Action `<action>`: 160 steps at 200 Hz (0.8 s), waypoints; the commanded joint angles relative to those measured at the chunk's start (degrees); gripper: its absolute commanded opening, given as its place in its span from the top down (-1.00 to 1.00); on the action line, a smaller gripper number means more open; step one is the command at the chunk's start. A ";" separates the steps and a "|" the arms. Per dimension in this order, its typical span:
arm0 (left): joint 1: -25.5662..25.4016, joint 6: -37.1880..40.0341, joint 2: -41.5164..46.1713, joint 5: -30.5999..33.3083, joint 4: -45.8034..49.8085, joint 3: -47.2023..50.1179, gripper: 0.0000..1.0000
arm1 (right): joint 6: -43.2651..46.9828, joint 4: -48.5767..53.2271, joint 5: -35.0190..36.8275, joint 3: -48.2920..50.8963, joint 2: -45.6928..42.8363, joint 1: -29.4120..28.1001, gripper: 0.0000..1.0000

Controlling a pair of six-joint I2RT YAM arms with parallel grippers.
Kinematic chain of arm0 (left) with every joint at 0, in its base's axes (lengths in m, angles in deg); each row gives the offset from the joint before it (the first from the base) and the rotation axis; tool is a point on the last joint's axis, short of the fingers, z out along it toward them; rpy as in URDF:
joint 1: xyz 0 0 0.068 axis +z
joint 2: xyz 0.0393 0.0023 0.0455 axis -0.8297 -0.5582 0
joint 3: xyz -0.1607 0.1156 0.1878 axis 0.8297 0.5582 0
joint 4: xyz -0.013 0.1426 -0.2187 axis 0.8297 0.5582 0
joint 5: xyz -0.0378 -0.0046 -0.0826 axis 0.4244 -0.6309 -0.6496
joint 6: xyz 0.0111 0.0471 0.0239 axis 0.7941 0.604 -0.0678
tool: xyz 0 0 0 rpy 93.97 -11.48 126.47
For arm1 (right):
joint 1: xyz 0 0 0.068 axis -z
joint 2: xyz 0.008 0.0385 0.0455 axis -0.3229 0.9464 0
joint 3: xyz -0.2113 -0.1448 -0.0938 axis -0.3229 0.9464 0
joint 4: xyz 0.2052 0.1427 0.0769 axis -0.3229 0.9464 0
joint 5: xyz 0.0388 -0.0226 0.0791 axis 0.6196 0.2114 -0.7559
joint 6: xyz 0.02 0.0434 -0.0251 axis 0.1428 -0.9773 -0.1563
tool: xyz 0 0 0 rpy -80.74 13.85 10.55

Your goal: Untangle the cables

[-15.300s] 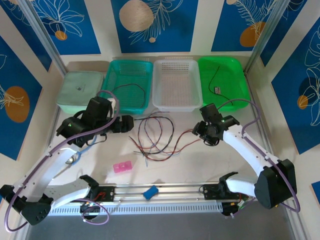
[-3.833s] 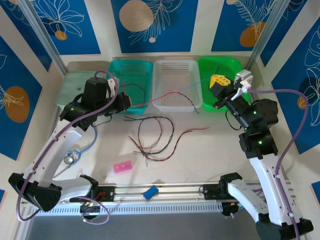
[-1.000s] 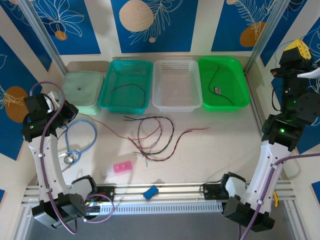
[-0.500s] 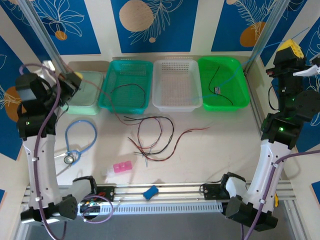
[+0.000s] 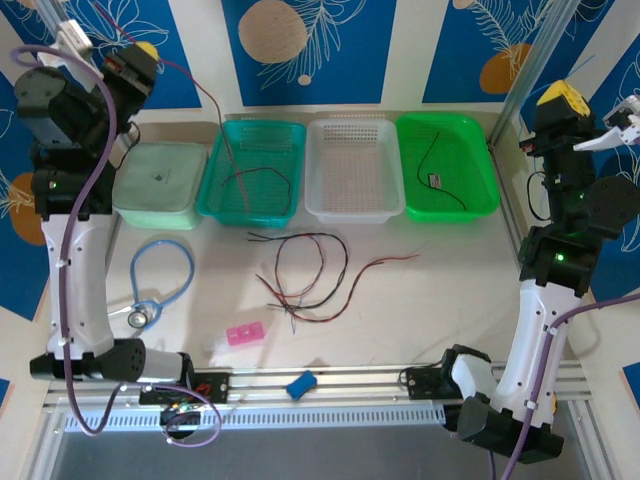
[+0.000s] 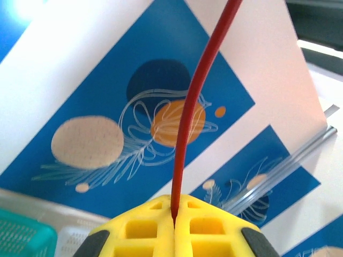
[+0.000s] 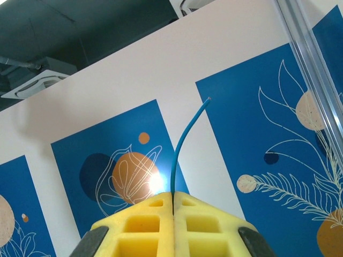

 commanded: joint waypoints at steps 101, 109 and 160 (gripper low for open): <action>-7.67 15.66 -8.78 11.86 -4.37 5.99 1.00 | 1.16 -0.49 -1.94 1.25 -0.60 -3.53 1.00; -8.02 17.14 -8.68 12.85 -3.93 8.81 1.00 | 1.33 -0.16 -2.07 1.70 -0.99 -3.75 1.00; -9.80 19.45 -14.51 18.73 3.42 18.37 1.00 | 1.80 1.20 -2.48 3.83 -3.33 -4.82 1.00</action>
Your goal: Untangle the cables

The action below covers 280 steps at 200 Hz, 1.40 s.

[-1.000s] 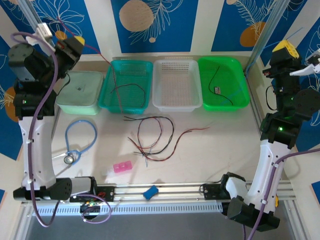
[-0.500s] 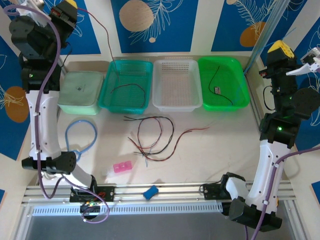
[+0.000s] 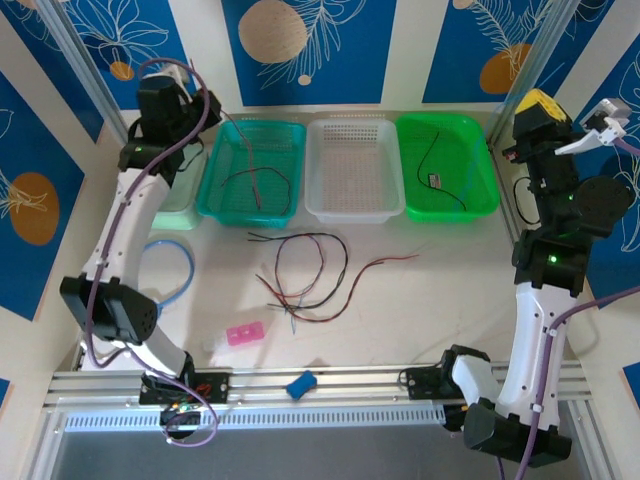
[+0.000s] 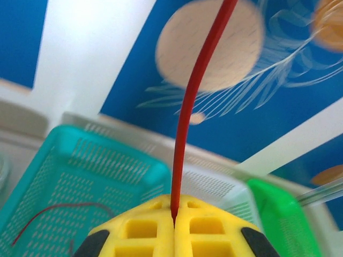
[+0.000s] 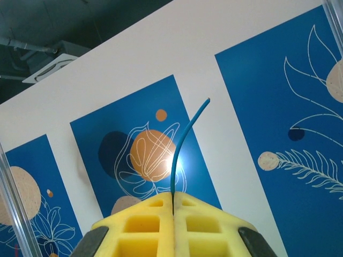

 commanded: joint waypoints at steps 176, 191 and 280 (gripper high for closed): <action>-3.74 5.58 -26.58 4.46 13.21 -4.78 -0.27 | 5.24 4.05 -0.79 -1.19 -1.57 -9.75 1.00; -3.05 5.48 -27.35 2.75 15.31 -6.89 -0.40 | 5.88 3.78 -0.55 -2.52 -0.51 -10.50 1.00; -1.62 7.99 -17.81 1.58 18.20 -7.95 -0.56 | 8.12 2.32 1.64 -7.70 6.06 -18.17 1.00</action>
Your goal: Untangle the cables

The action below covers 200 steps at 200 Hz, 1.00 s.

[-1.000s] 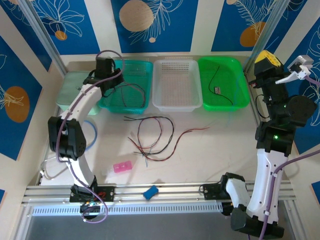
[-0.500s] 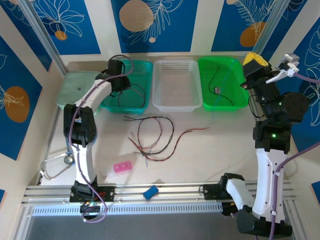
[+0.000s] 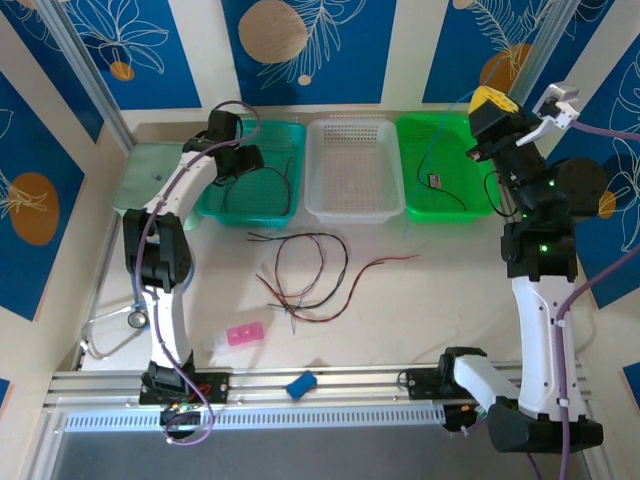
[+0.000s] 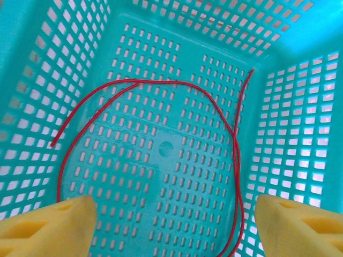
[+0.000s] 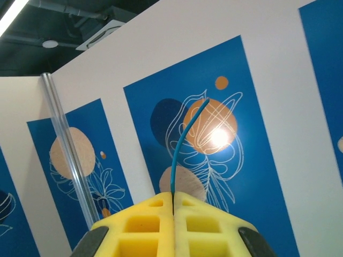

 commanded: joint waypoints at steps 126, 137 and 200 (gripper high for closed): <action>-0.07 -2.41 38.86 -11.39 -5.81 35.26 -0.55 | 6.74 -8.59 10.39 -14.63 22.98 -12.63 1.00; -0.58 -2.32 39.58 -11.69 -4.97 35.84 -0.55 | 6.72 -8.81 10.97 -15.63 24.81 -12.74 1.00; -1.96 -2.20 46.49 -10.40 -3.00 40.46 -0.55 | 17.84 -8.28 18.54 -21.26 37.81 -17.89 1.00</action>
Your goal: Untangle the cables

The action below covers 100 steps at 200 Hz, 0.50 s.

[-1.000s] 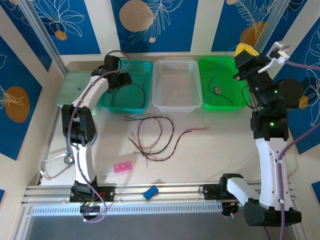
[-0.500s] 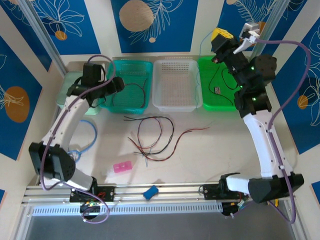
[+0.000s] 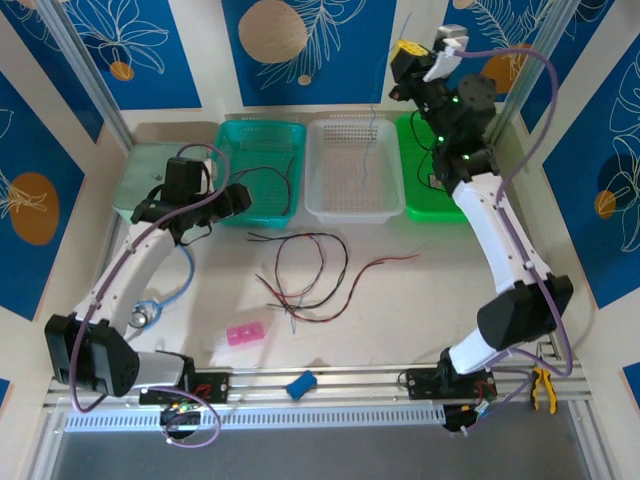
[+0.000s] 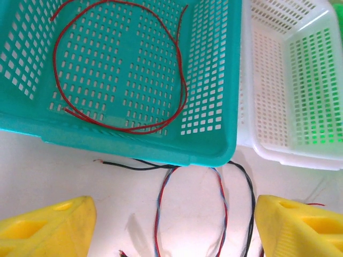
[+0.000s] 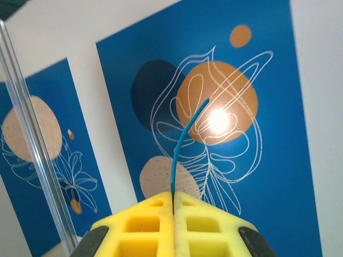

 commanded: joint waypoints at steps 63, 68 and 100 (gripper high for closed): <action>-0.42 2.35 5.01 -0.91 4.66 0.86 -0.55 | -0.50 15.49 15.85 -2.42 11.97 -4.63 1.00; -0.45 2.38 5.00 -1.06 4.81 0.83 -0.54 | -1.52 16.40 16.63 -1.80 12.17 -4.64 1.00; -0.42 2.12 5.06 -2.24 5.60 0.84 -0.54 | -7.87 26.43 15.75 -2.54 16.45 -3.44 1.00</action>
